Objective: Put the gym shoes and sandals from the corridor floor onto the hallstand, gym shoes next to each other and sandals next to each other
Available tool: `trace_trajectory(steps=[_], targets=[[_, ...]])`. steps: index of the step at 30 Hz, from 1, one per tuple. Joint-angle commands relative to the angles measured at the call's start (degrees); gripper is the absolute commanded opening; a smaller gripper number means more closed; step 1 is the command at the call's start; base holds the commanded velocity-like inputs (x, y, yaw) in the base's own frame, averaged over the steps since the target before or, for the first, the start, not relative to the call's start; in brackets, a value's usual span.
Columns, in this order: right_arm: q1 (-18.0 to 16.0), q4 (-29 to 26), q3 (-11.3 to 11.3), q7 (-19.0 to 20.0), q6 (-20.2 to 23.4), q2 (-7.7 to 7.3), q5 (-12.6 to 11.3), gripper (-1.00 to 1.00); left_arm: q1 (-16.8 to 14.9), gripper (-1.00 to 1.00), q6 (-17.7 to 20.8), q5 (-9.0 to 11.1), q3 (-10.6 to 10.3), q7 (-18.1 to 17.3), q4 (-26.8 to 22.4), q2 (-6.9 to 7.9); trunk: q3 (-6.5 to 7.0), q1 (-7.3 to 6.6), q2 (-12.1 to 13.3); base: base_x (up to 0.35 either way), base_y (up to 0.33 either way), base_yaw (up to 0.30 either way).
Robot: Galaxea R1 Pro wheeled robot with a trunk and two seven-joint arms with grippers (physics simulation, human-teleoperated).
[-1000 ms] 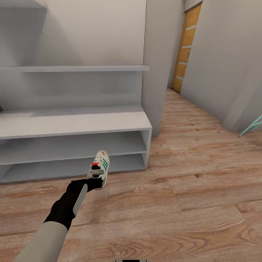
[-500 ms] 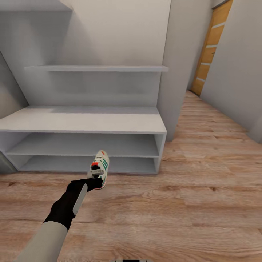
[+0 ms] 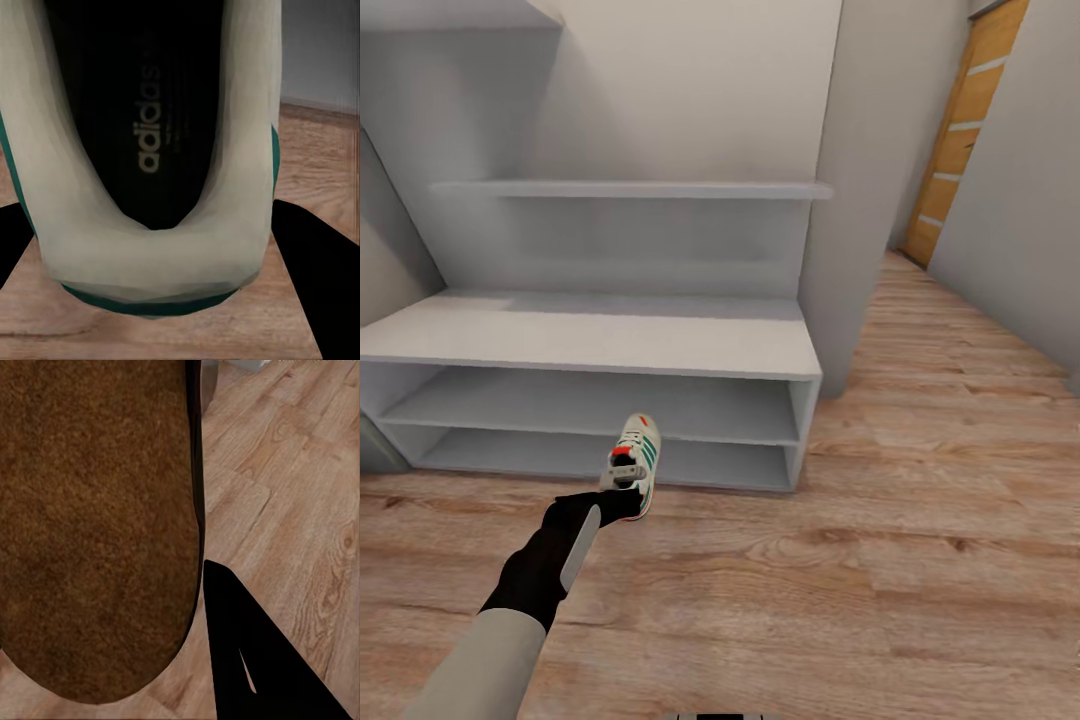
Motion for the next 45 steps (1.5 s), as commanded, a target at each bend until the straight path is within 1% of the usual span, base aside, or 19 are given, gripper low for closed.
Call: trace_trajectory(steps=[1,12,23,26,28,33,40,45], targets=[[-0.04,-0.02,-0.07,-0.23,0.27,0.00,-0.49,-1.00,-0.03,-1.00,0.31,0.32,0.01,0.05,-0.08,0.00,-0.05,-0.01,-0.02,0.033,-0.288,0.000],[-0.04,-0.02,-0.08,-0.23,0.24,0.00,-0.48,-1.00,-0.03,-1.00,0.31,0.32,0.09,0.05,-0.08,0.00,-0.05,-0.01,-0.02,0.022,-0.293,0.000],[-0.04,-0.02,-0.07,-0.23,0.25,0.00,-0.49,-1.00,-0.02,-1.00,0.31,0.34,0.09,0.05,-0.08,0.05,-0.05,-0.01,-0.02,0.230,-0.267,0.000],[-0.04,-0.02,-0.07,-0.23,0.26,0.00,-0.01,-1.00,-0.01,-1.00,0.31,0.33,0.09,0.05,-0.08,0.03,-0.05,-0.01,-0.02,0.285,-0.224,0.000],[-0.04,-0.02,-0.08,-0.23,0.27,0.05,1.01,-1.00,-0.02,-1.00,0.31,0.32,0.09,0.05,-0.08,0.01,-0.05,-0.01,-0.02,0.302,-0.187,0.000],[-0.04,-0.02,-0.10,-0.23,0.28,0.16,2.56,-1.00,-0.03,-1.00,0.31,0.34,0.09,0.05,-0.08,0.07,-0.05,-0.01,-0.02,0.329,-0.087,0.000],[-0.04,-0.02,-0.13,-0.23,0.28,0.19,2.76,-1.00,-0.03,-1.00,0.31,0.37,0.11,0.05,-0.08,0.08,-0.05,-0.01,-0.02,0.344,-0.007,0.000],[-0.04,-0.02,-0.11,-0.23,0.28,0.20,2.76,-1.00,-0.03,-1.00,0.31,0.34,0.10,0.05,-0.08,0.08,-0.05,-0.01,-0.02,0.131,0.000,0.000]])
